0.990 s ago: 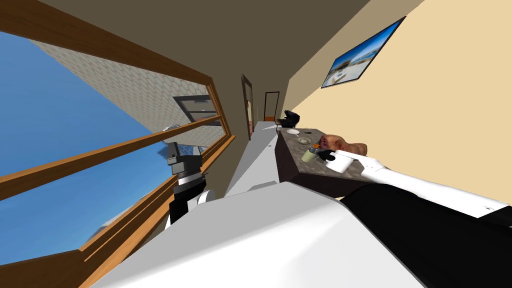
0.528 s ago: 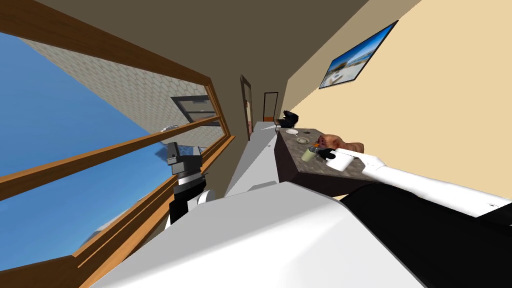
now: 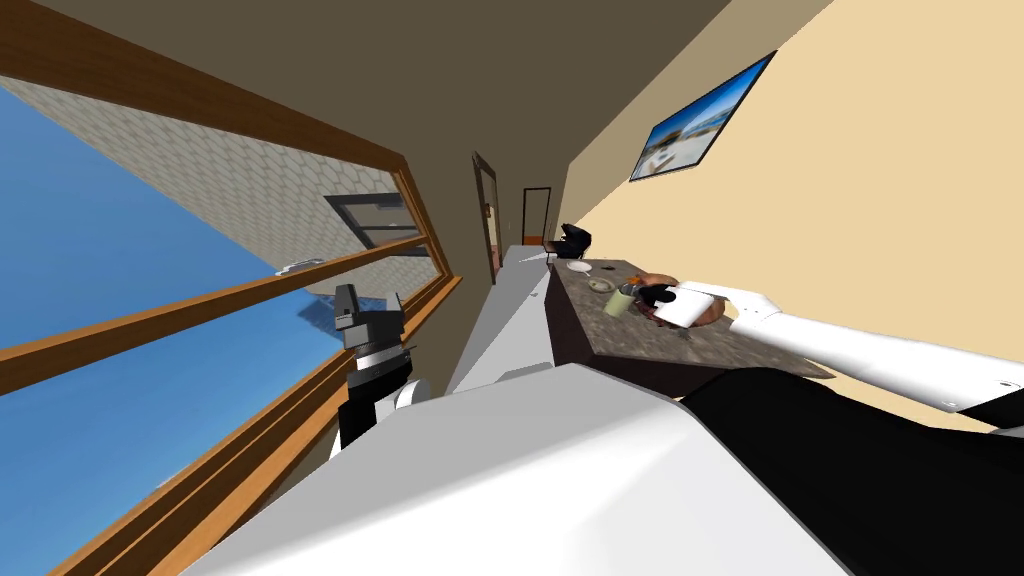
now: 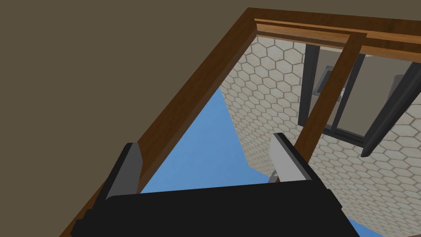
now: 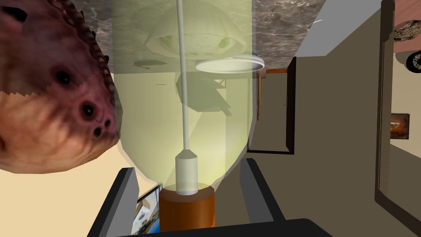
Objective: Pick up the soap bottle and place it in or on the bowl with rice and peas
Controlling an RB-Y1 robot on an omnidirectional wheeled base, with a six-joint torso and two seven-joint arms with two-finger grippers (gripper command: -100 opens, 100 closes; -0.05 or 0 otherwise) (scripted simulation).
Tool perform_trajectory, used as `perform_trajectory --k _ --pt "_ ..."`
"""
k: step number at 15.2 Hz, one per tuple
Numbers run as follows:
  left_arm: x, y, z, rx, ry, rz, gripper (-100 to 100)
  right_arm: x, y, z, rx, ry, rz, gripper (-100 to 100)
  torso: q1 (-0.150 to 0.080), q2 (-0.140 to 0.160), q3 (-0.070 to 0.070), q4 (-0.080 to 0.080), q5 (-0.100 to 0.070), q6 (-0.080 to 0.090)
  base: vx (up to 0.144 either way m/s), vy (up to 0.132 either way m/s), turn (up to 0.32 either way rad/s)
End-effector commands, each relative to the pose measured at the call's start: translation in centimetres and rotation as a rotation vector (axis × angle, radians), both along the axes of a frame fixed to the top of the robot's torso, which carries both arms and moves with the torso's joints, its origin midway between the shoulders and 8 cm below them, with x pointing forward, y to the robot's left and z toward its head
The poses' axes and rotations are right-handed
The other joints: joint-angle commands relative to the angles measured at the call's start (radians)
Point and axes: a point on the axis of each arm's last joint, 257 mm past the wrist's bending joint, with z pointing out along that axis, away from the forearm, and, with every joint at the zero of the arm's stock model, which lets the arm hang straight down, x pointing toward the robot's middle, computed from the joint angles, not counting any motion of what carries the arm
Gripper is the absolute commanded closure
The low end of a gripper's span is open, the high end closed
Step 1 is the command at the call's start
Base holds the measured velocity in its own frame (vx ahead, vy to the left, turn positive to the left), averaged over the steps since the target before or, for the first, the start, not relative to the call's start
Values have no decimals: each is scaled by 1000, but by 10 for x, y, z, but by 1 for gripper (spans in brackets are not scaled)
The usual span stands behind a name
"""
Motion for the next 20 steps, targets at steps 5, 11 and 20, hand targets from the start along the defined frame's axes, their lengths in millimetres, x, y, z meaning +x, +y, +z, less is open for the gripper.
perform_trajectory --k 5,11,20 --pt "0 0 0 0 0 0 0 17 -1 30 -10 6 12 100 2 0 0 0 0 0 116 -72 -53" --pt "0 0 0 0 0 0 0 28 1 50 -13 8 21 100 3 5 3 1 1 0 78 -59 -35" --pt "0 0 0 0 0 0 0 53 15 92 -16 15 56 100 3 2 2 2 2 -1 103 -69 -50"
